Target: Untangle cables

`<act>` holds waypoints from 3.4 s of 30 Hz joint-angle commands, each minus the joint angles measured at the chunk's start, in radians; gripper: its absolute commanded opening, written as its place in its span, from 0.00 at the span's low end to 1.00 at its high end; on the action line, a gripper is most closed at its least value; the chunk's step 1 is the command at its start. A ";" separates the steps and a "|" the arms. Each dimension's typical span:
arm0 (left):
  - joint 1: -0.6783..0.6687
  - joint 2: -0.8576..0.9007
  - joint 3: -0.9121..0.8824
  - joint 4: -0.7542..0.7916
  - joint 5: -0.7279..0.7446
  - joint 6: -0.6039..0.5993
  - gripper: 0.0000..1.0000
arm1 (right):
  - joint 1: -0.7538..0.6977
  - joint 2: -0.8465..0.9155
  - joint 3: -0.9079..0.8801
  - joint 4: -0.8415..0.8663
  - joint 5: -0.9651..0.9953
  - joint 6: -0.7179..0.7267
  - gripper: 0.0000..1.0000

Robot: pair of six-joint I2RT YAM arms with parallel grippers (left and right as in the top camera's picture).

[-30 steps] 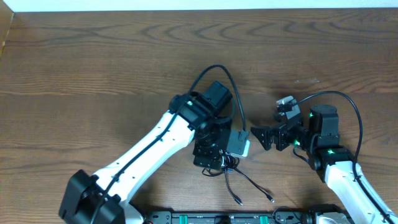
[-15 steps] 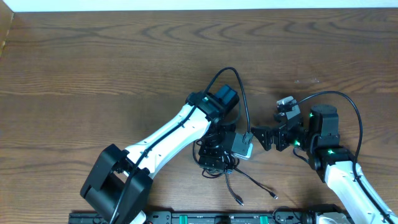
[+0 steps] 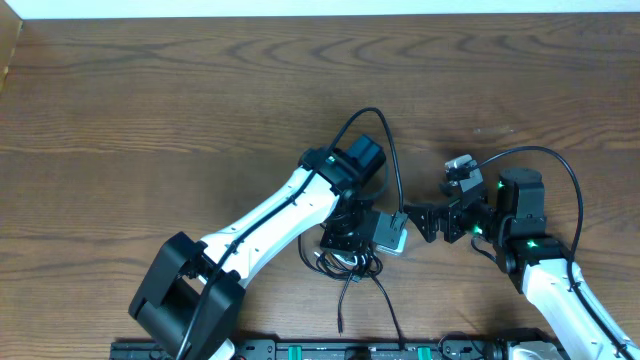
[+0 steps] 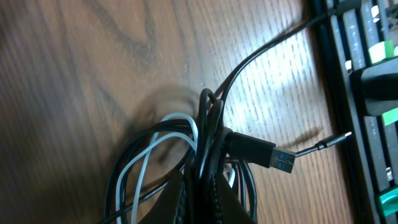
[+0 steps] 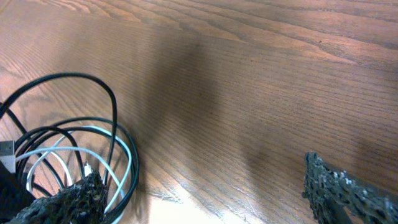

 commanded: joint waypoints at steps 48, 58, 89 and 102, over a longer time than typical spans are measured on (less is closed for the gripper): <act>0.002 -0.401 0.034 0.159 0.013 0.097 0.07 | 0.029 0.000 0.006 0.339 -0.446 1.172 0.70; 0.001 -0.401 0.034 0.192 0.061 0.101 0.07 | 0.055 0.000 0.006 0.322 -0.417 1.172 0.35; 0.002 -0.401 0.016 -0.188 -0.211 0.099 0.08 | -0.285 0.000 0.006 0.365 -0.310 0.989 0.01; 0.039 -0.400 0.015 -0.244 -0.264 0.095 0.07 | -0.540 0.000 0.006 0.472 -0.313 1.010 0.01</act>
